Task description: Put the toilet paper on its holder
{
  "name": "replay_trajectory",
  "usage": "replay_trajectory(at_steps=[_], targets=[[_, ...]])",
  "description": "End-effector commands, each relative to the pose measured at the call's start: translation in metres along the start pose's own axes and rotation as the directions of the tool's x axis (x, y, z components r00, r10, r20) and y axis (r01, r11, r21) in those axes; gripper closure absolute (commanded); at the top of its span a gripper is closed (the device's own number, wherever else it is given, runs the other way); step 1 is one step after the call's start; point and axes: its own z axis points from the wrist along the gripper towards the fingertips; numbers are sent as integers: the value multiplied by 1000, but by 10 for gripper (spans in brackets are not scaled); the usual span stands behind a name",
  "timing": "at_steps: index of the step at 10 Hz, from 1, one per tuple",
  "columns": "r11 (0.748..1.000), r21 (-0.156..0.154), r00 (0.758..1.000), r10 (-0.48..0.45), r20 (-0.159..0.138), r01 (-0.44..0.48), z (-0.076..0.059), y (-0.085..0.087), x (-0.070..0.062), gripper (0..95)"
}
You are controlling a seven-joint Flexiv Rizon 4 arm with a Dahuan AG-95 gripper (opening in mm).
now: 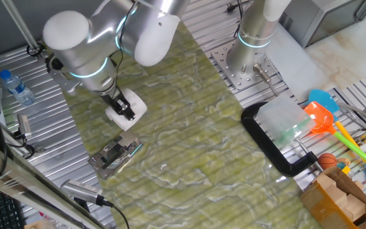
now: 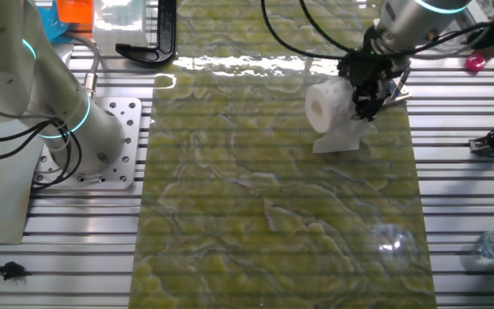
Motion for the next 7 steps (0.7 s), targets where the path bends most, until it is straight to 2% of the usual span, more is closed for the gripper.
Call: replay_trajectory(at_steps=[1,3,5,7], targets=[[999,-33,999,24,-23,-25,0,-1,-8,950],[999,-43,999,32,-26,-33,1,-1,-9,950],[999,-45,999,25,-43,-27,3,-2,-8,950],[999,-41,999,11,-31,-13,5,-5,-4,950]])
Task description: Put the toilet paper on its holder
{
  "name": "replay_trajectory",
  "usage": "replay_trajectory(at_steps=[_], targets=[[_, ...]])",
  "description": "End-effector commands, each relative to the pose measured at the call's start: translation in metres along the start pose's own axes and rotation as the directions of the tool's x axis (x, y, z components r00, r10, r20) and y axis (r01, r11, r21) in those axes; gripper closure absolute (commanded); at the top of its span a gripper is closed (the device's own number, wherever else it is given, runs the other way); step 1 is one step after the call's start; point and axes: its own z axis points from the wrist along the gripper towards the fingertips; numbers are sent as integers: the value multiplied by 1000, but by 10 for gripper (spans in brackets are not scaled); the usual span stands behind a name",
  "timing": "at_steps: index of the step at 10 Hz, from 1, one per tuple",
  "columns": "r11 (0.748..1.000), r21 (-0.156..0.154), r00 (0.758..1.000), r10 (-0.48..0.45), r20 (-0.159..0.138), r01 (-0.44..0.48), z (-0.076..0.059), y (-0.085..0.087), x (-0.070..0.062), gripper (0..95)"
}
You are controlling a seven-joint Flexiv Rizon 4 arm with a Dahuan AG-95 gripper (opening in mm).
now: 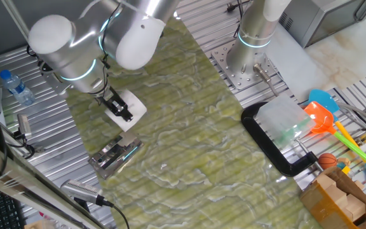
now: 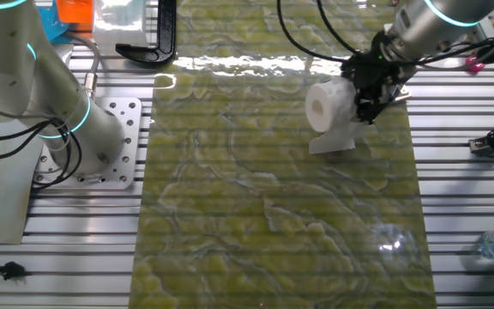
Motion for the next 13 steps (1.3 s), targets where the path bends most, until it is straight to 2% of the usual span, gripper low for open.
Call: replay_trajectory(at_steps=[1,6,8,9,12,13], targets=[[1000,7,1000,-18,25,18,1,-2,0,950],[999,30,998,22,62,-24,1,-2,0,950],[999,37,998,14,66,-16,1,-2,0,950],[999,40,997,0,81,-3,1,-2,0,950],[997,50,986,-64,154,57,1,-2,0,950],[997,52,987,-60,147,53,1,0,0,950]])
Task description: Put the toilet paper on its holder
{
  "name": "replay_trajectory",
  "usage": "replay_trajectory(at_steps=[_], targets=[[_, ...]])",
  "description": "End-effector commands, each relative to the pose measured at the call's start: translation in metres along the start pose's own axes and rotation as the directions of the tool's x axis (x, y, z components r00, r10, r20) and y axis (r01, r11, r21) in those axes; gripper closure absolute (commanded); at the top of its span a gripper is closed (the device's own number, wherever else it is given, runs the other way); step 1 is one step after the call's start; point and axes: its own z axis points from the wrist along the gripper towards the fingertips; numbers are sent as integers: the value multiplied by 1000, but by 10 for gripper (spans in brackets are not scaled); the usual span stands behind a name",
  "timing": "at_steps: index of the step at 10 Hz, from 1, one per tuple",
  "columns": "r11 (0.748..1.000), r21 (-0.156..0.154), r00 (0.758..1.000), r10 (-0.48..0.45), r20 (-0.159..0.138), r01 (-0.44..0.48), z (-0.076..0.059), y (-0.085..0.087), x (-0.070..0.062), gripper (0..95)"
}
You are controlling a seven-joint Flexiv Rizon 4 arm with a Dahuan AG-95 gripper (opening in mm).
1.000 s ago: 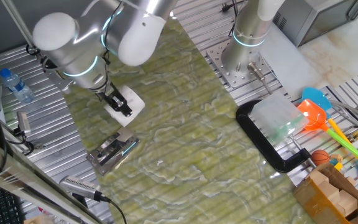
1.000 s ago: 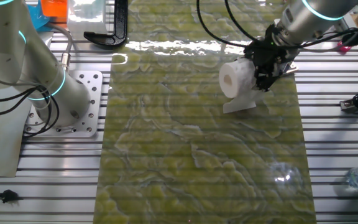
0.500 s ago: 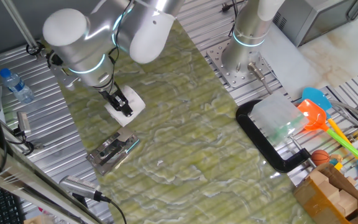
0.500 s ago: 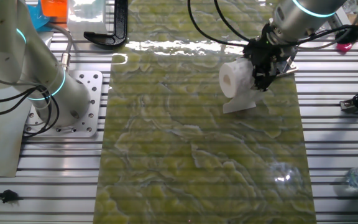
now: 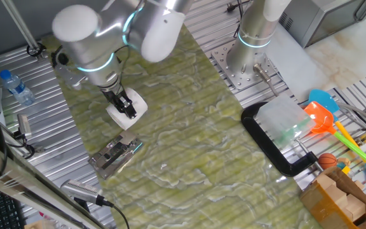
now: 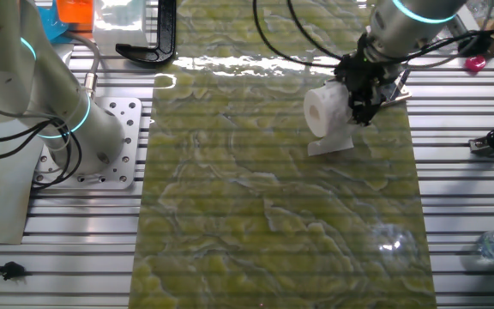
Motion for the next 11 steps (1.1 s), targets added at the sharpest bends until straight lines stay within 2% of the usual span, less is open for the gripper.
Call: replay_trajectory(at_steps=[1,3,4,8,11], targets=[[1000,-1,1000,-3,5,3,1,9,-1,950],[1000,6,1000,23,1,-23,11,27,1,950],[1000,9,1000,23,-6,-23,11,31,0,950],[1000,2,1000,24,-5,-24,10,33,-1,950],[999,-2,999,41,-4,-41,8,41,-4,950]])
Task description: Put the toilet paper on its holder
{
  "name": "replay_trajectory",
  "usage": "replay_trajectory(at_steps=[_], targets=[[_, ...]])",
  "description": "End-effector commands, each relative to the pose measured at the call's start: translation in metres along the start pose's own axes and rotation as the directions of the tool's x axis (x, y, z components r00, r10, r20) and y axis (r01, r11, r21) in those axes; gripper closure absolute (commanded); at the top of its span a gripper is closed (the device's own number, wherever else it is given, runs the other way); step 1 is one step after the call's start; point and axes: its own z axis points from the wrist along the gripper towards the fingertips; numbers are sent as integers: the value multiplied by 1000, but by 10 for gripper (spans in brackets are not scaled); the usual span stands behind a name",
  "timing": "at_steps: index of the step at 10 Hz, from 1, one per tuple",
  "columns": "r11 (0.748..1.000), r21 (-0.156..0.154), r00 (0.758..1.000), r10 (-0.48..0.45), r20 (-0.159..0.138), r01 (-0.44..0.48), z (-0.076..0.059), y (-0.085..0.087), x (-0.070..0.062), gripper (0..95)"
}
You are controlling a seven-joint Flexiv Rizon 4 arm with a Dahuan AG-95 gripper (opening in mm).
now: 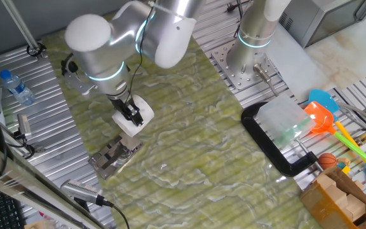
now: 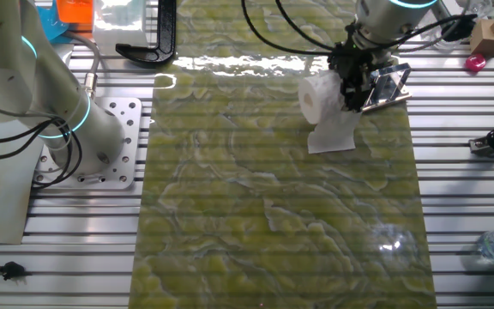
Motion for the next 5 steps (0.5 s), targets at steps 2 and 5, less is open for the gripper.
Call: replay_trajectory(at_steps=[2,5], targets=[[1000,-2,1000,10,2,-10,4,9,-3,950],[1000,1,1000,10,11,-10,6,12,-4,950]])
